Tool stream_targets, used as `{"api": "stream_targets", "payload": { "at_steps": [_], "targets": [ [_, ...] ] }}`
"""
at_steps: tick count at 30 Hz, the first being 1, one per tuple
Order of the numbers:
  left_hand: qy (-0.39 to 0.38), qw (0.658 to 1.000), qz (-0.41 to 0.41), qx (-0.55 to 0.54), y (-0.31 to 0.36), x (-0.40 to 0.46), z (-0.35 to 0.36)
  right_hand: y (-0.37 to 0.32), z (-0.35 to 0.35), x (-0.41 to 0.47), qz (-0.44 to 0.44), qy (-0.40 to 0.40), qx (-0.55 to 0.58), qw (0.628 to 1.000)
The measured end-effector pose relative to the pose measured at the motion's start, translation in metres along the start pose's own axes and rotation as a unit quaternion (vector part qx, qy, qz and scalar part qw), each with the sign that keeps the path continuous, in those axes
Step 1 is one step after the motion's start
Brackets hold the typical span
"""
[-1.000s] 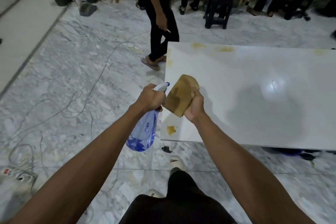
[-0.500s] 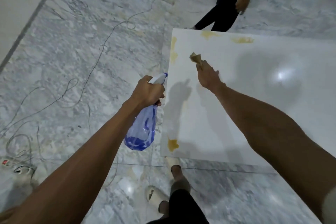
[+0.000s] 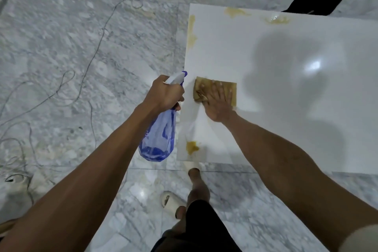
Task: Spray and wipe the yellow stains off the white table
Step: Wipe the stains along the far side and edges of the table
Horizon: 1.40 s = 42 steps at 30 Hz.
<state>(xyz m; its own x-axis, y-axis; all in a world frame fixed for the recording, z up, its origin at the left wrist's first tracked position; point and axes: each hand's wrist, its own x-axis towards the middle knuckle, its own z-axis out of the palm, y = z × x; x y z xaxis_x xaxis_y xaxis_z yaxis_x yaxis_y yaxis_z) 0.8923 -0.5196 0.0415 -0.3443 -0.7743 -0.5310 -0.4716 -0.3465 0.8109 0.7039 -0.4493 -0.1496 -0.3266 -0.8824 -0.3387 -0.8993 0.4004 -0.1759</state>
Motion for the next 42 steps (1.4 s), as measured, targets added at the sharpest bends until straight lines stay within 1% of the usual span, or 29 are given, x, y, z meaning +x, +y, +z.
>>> {"api": "stream_targets", "payload": {
  "at_steps": [7,10,11,12,13,14,15,16,17,19,22,23,24,26,30,38,42],
  "targets": [
    [-0.004,0.999,-0.02,0.029,-0.042,-0.056,0.003,-0.013,0.033,-0.119,-0.012,-0.067,-0.001,0.998],
    [-0.004,0.998,-0.029,0.047,-0.058,-0.076,0.005,-0.016,0.034,-0.148,-0.006,-0.134,0.031,0.99],
    [-0.003,0.998,-0.031,0.049,-0.06,-0.082,0.004,-0.016,0.024,-0.151,0.002,-0.15,0.063,0.987],
    [-0.004,0.998,-0.028,0.049,-0.061,-0.087,0.004,-0.017,0.011,-0.15,0.012,-0.151,0.123,0.981],
    [-0.005,0.999,-0.022,0.049,-0.06,-0.092,0.003,-0.019,-0.008,-0.15,0.028,-0.132,0.224,0.965],
    [-0.005,0.999,-0.012,0.047,-0.057,-0.096,0.002,-0.022,-0.029,-0.152,0.05,-0.107,0.352,0.929],
    [-0.002,0.999,-0.001,0.041,-0.052,-0.1,-0.001,-0.026,-0.05,-0.153,0.063,-0.075,0.478,0.873],
    [0.0,0.999,0.01,0.033,-0.046,-0.103,-0.003,-0.028,-0.069,-0.153,0.081,-0.044,0.577,0.812],
    [0.002,1.0,0.019,0.025,-0.039,-0.107,-0.007,-0.03,-0.087,-0.153,0.104,-0.016,0.632,0.768],
    [0.004,0.999,0.043,0.025,-0.02,-0.115,-0.013,-0.035,-0.116,-0.147,0.108,0.02,0.705,0.701],
    [0.004,0.996,0.08,0.035,0.009,-0.127,-0.02,-0.052,-0.149,-0.138,0.064,0.026,0.816,0.574],
    [0.005,0.996,0.088,0.033,0.018,-0.129,-0.022,-0.06,-0.158,-0.136,0.042,0.023,0.837,0.546],
    [0.006,0.995,0.095,0.03,0.026,-0.131,-0.023,-0.068,-0.165,-0.135,0.028,0.02,0.85,0.526],
    [0.006,0.994,0.104,0.02,0.038,-0.131,-0.028,-0.081,-0.171,-0.129,0.008,0.006,0.868,0.497],
    [0.015,0.994,0.111,0.022,0.05,-0.112,-0.041,-0.1,-0.178,-0.109,0.016,-0.019,0.874,0.485],
    [0.035,0.997,0.074,0.016,0.07,-0.028,-0.061,-0.114,-0.198,-0.027,0.05,-0.032,0.862,0.503],
    [0.028,0.997,0.051,0.041,0.092,0.027,-0.069,-0.115,-0.204,0.031,0.069,-0.038,0.865,0.496]
  ]
}}
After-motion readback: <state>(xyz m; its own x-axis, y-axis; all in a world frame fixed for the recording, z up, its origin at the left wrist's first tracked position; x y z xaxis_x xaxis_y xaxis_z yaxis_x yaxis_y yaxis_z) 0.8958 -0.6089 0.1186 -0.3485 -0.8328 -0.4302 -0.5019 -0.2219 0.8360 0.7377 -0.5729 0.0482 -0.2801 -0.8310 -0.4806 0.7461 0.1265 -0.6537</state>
